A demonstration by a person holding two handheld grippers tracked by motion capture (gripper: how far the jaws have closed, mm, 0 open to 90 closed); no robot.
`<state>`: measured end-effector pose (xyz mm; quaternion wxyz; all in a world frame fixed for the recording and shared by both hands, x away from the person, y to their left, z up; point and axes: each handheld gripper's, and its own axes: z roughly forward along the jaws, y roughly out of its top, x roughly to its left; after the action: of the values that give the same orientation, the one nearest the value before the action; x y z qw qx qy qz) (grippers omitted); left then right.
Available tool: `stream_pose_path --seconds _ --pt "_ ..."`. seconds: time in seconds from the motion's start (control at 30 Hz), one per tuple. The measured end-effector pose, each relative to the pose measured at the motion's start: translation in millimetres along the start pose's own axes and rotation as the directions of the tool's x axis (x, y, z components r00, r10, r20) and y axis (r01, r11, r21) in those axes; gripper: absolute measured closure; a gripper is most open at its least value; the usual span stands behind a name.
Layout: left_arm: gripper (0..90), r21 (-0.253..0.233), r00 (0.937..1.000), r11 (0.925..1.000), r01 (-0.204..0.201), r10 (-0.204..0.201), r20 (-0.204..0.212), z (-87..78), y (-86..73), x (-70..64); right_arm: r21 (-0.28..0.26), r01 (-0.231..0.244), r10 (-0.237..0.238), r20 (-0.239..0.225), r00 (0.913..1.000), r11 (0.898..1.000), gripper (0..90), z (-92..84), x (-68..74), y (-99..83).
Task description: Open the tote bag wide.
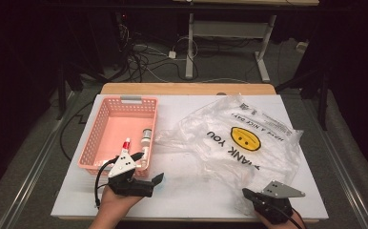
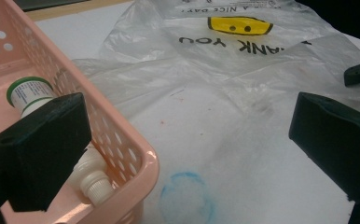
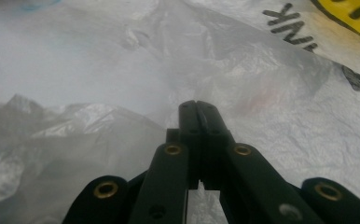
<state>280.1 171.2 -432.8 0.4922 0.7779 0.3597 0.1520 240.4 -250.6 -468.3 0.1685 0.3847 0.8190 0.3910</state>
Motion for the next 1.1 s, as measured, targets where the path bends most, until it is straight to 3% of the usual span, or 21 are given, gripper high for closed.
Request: stream_pose_path --seconds 0.07,0.2,0.33,0.47,0.5,0.67,0.87,1.1 --pt "0.0 -0.002 1.0 1.0 0.002 -0.002 -0.005 -0.9 0.2 0.8 0.002 0.023 -0.023 -0.011 0.9997 1.0 90.0 4.9 5.3 2.3" --pt "0.0 0.0 0.9997 1.0 -0.001 0.001 -0.023 -2.0 1.2 1.8 -0.029 0.009 -0.01 -0.033 0.9994 1.0 78.5 2.5 4.0 5.4" --pt "0.0 0.003 0.9988 1.0 -0.006 0.006 -0.048 -2.3 1.9 2.1 -0.106 -0.032 0.027 -0.049 0.9984 0.994 63.0 -9.4 -3.0 13.7" --pt "0.0 -0.001 0.9987 1.0 0.001 -0.001 -0.051 -3.3 0.4 1.9 -0.126 -0.015 0.008 -0.054 0.9985 0.992 47.2 -7.5 -12.5 31.2" --pt "0.0 0.001 0.9988 1.0 0.005 -0.005 -0.048 -3.6 0.3 2.1 -0.135 0.005 -0.012 -0.051 0.9986 0.991 39.8 -1.0 -17.8 40.8" --pt "0.0 0.024 0.9997 0.9996 0.016 -0.016 -0.019 -5.0 1.1 1.6 -0.159 0.009 -0.02 -0.067 0.9975 0.987 29.2 16.1 -27.8 59.1" --pt "0.0 0.031 0.9999 0.9995 0.009 -0.008 -0.013 -4.5 0.7 -1.1 -0.163 0.016 -0.029 -0.082 0.9962 0.986 21.2 42.4 -38.6 84.2" --pt "0.0 0.021 0.9996 0.9996 0.017 -0.016 -0.021 -6.3 -0.5 -2.1 -0.157 0.03 -0.044 -0.092 0.9948 0.987 15.6 55.9 -38.1 97.7"
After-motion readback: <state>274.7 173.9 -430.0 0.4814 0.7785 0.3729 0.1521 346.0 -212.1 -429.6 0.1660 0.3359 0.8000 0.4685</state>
